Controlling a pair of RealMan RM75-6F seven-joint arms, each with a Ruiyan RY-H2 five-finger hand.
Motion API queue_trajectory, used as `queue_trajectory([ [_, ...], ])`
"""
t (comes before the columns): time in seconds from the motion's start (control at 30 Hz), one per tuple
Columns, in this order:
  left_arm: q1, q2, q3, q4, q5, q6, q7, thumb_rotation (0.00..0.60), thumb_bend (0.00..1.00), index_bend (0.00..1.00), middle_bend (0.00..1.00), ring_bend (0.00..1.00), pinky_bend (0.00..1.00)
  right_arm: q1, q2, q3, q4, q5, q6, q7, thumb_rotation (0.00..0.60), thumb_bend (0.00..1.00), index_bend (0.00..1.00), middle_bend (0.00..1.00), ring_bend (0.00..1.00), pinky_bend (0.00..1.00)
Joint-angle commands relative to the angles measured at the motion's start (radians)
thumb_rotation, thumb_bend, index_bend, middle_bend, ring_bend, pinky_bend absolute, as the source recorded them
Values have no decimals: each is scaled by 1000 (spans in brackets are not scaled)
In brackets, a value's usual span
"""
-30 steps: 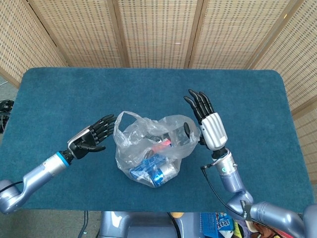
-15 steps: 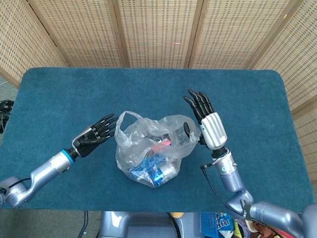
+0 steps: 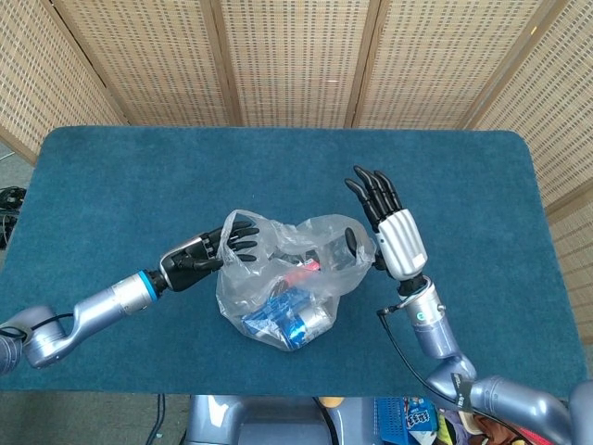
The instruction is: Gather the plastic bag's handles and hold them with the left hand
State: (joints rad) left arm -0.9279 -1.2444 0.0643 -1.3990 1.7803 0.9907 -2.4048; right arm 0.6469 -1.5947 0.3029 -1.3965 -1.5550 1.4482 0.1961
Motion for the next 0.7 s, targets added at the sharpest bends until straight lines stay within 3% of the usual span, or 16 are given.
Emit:
queue_trajectory([
  [0.03, -14, -1, -2, -4, -17, -3, -18, 600, 0, 144, 102, 109, 153, -1, 1, -3, 1, -1, 1, 0, 600, 602, 0, 0, 0, 0],
  [0.33, -39, -66, -29, 26, -51, 34, -23, 600, 0, 162, 139, 113, 149, -1, 0, -12, 5, -6, 3, 2, 600, 603, 0, 0, 0, 0],
  [0.53, -49, -141, -44, 84, -46, 90, -80, 600, 0, 193, 185, 144, 199, -5, -2, -21, 5, -9, 6, 3, 600, 604, 0, 0, 0, 0],
  [0.7, -76, -195, -40, 145, -40, 97, -183, 600, 8, 367, 355, 283, 313, -10, -3, -29, 7, -11, 9, 7, 600, 605, 0, 0, 0, 0],
])
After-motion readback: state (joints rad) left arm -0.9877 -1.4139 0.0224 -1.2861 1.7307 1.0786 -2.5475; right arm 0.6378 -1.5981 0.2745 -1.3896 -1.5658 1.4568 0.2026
